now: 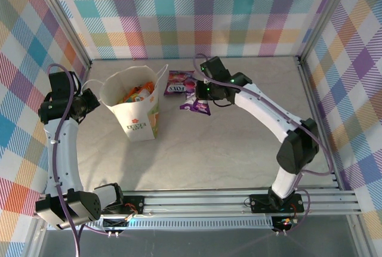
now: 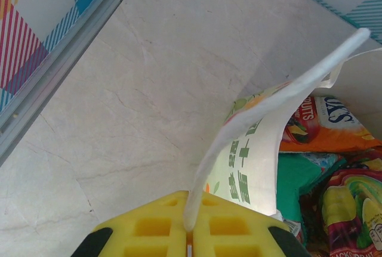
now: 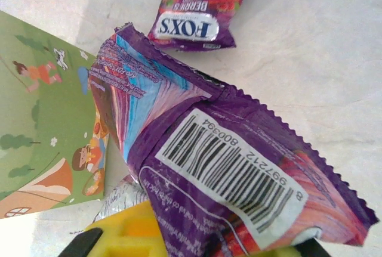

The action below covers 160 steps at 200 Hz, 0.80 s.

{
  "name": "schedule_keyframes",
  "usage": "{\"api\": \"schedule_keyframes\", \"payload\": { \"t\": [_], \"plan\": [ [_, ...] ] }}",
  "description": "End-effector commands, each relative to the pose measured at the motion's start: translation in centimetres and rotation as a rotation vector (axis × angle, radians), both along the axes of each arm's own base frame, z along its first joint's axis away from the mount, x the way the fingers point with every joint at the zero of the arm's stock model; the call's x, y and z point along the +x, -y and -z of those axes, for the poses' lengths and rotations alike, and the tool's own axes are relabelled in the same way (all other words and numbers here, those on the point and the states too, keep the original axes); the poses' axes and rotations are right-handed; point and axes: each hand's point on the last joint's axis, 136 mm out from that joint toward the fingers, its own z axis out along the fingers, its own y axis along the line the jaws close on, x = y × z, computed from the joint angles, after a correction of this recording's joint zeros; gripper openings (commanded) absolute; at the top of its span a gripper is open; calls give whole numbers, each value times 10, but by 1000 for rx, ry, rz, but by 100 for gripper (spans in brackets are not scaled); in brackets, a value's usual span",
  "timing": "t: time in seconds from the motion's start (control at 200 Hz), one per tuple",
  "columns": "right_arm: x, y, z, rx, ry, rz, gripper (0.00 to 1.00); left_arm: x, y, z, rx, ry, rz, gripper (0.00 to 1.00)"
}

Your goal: Place the snacks into the paper bag

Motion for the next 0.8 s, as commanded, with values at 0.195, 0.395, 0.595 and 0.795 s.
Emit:
{"api": "schedule_keyframes", "payload": {
  "t": [0.195,0.395,0.595,0.795],
  "plan": [
    [-6,25,-67,19,190,45,15,-5,-3,-8,7,19,0,9],
    [-13,28,-97,76,249,49,15,-4,-3,-13,-2,23,-10,11],
    [-19,27,-125,119,306,43,14,3,2,-24,-37,69,0,14],
    [-29,19,-150,148,364,5,14,7,5,-35,-52,103,6,16]
  ]
}}
